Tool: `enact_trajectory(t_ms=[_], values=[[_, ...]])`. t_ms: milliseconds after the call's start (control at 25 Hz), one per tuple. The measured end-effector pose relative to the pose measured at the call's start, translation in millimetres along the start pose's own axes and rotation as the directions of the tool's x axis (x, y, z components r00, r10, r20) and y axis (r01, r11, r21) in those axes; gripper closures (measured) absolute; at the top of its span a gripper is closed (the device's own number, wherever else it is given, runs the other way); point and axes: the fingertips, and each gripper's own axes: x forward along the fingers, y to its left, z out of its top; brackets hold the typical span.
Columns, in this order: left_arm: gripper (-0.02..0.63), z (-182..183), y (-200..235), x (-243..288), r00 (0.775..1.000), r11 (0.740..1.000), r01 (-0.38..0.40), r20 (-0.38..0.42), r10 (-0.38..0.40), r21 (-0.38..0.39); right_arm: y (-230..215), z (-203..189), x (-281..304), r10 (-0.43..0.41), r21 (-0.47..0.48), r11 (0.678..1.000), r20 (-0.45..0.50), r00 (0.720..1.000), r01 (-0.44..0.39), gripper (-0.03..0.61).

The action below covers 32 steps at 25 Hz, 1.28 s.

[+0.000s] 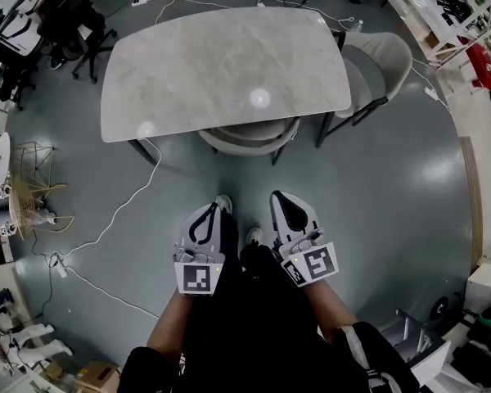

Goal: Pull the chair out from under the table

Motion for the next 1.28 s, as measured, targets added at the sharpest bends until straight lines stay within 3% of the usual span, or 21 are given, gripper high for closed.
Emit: enact_trajectory(t_ms=[80, 280, 440, 640, 920, 1080, 1280], values=[[0.605, -3, 7, 13, 1.0, 1.0, 0.008, -0.012, -0.008, -0.005, -2, -3, 10, 0.01, -0.001, 1.0, -0.004, 1.0, -0.01, 0.561], [0.604, -11, 18, 40, 0.993, 0.993, 0.114, -0.008, -0.114, -0.006, -8, -15, 33, 0.01, 0.0, 1.0, -0.023, 1.0, -0.01, 0.561], [0.604, -16, 27, 63, 0.988, 0.986, 0.157, -0.005, -0.157, 0.055, -15, -29, 51, 0.005, 0.001, 1.0, -0.059, 0.998, -0.005, 0.561], [0.604, -40, 52, 99, 0.976, 0.97, 0.214, -0.068, -0.208, 0.113, -18, -52, 89, 0.012, -0.082, 0.996, -0.132, 0.991, -0.023, 0.561], [0.603, -95, 57, 139, 0.931, 0.908, 0.342, -0.215, -0.294, 0.24, -45, -88, 108, -0.002, -0.107, 0.994, -0.241, 0.971, -0.024, 0.56], [0.603, -110, 71, 157, 0.92, 0.881, 0.367, -0.253, -0.297, 0.298, -51, -107, 128, -0.018, -0.15, 0.988, -0.287, 0.958, -0.027, 0.557], [0.555, -145, 80, 174, 0.881, 0.807, 0.452, -0.333, -0.336, 0.381, -57, -145, 149, 0.0, -0.171, 0.982, -0.4, 0.917, -0.075, 0.486]])
